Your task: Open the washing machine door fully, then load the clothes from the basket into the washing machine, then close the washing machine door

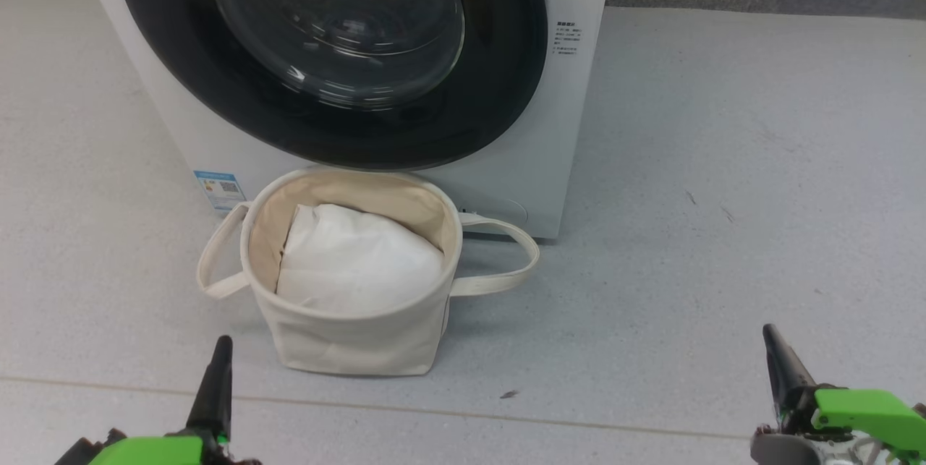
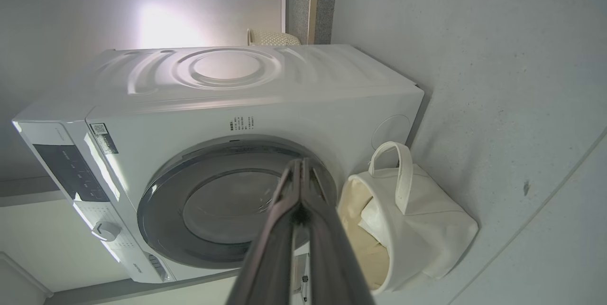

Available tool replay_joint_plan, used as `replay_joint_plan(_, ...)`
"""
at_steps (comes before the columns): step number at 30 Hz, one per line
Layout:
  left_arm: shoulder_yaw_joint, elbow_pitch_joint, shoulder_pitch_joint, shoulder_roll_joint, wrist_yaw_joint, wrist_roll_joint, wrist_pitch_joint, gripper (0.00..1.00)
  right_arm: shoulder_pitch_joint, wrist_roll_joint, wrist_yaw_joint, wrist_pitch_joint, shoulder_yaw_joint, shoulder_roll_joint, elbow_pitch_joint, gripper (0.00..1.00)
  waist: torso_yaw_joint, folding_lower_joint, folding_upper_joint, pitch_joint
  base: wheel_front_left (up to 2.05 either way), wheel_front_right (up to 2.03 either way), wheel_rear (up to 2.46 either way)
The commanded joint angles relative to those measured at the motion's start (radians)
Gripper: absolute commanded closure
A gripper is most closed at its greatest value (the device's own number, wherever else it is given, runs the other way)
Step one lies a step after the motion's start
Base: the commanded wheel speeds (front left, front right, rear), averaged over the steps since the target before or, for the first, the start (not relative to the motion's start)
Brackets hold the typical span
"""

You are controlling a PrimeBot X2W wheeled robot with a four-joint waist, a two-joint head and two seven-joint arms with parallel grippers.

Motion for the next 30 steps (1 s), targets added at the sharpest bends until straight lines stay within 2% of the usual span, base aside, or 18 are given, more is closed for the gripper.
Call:
replay_joint_plan(1,0.044,-0.042,-0.057,0.008,-0.011,-0.037,0.011,1.00,-0.059,0.036,0.000,0.013,0.014,-0.011,-0.040,1.00,-0.001,0.0000,0.0000,0.001,0.00,0.00,0.00)
replay_joint_plan(4,0.050,-0.043,-0.060,0.008,-0.016,-0.066,0.018,1.00,-0.062,0.064,0.000,0.020,0.013,-0.011,-0.040,1.00,-0.002,0.0000,0.0000,0.002,0.00,0.00,0.00)
replay_joint_plan(30,0.050,-0.043,-0.060,0.008,-0.016,-0.066,0.018,1.00,-0.062,0.064,0.000,0.020,0.013,-0.011,-0.040,1.00,-0.002,0.0000,0.0000,0.002,0.00,0.00,0.00)
